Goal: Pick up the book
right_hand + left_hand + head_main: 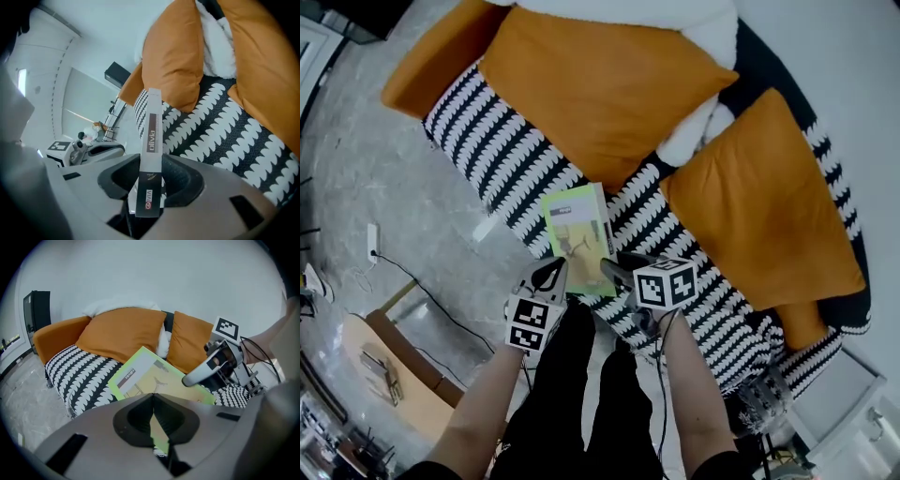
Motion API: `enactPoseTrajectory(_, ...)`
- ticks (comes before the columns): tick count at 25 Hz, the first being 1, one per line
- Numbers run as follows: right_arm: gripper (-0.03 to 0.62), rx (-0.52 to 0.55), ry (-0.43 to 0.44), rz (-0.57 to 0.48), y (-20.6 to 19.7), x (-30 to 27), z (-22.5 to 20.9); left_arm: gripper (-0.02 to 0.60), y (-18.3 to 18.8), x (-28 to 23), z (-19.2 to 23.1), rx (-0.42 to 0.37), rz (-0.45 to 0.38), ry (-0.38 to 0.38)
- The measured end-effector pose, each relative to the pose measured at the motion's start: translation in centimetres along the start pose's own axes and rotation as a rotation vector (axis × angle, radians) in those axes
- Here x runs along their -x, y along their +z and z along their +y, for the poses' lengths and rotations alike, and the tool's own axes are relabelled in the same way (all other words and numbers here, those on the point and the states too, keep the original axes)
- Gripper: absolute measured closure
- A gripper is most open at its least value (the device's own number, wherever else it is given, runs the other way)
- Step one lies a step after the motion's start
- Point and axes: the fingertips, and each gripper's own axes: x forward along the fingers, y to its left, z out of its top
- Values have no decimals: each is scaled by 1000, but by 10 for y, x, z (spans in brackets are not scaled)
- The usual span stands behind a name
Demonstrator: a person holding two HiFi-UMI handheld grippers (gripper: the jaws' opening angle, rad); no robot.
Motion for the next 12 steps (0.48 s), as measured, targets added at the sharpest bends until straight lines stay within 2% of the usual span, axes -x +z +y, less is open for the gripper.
enactPoseTrajectory(6,445,-204,114,-80,10,8,7,572,-6,18,32,7,-2,26)
enactPoseTrajectory(9,445,-251,154,-126,14,17,10,572,-4,21,40,19,2,29)
enactPoseTrajectory(12,447,-256,152,-172,13,43,15,572,8,33,34,38,-9,30)
